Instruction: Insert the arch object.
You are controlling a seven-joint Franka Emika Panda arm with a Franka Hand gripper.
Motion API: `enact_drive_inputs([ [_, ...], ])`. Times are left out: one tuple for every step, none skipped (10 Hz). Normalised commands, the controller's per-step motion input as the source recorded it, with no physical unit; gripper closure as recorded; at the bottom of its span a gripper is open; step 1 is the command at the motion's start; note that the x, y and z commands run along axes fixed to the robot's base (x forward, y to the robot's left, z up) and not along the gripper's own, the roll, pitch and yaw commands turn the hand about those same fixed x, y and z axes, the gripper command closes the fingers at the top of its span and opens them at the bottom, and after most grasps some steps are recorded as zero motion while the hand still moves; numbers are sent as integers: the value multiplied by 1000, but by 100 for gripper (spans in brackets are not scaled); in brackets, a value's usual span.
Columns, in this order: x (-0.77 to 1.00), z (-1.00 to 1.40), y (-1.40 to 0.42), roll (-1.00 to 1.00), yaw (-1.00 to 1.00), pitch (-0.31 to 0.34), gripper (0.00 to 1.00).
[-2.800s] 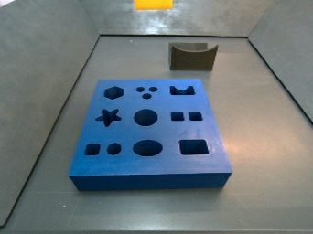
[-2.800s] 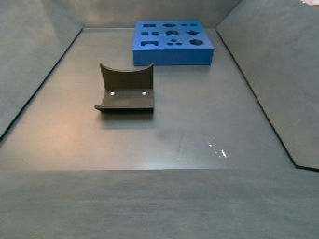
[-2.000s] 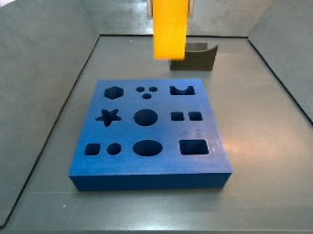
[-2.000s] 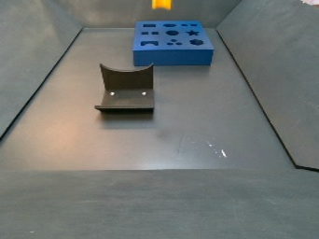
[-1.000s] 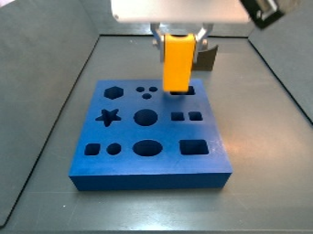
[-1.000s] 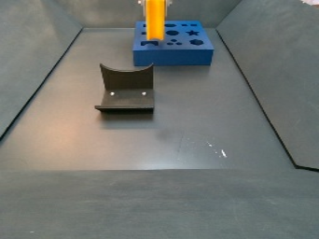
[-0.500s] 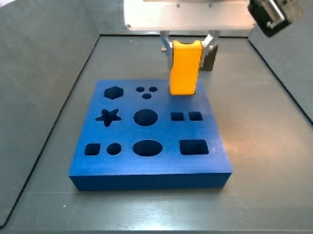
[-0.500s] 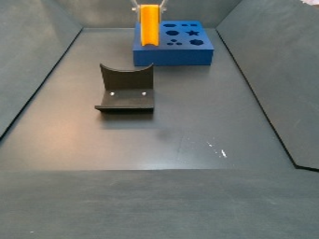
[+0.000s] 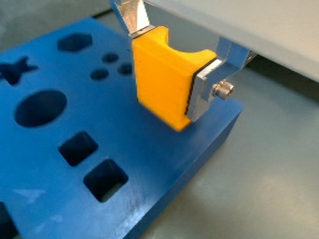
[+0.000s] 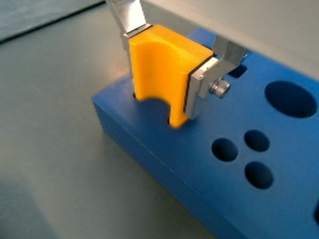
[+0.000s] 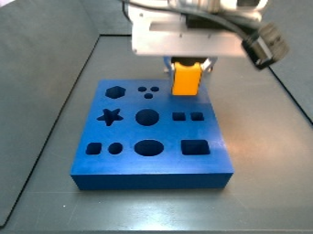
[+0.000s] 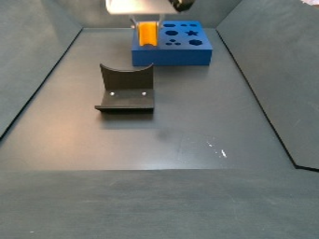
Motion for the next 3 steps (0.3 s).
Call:
enact_drive_inputs([
  [-100,-540,0,-31,-60,-109,100],
  [0,-94,0,-47,0,-99,100],
  [0,0,0,0,0,0,100],
])
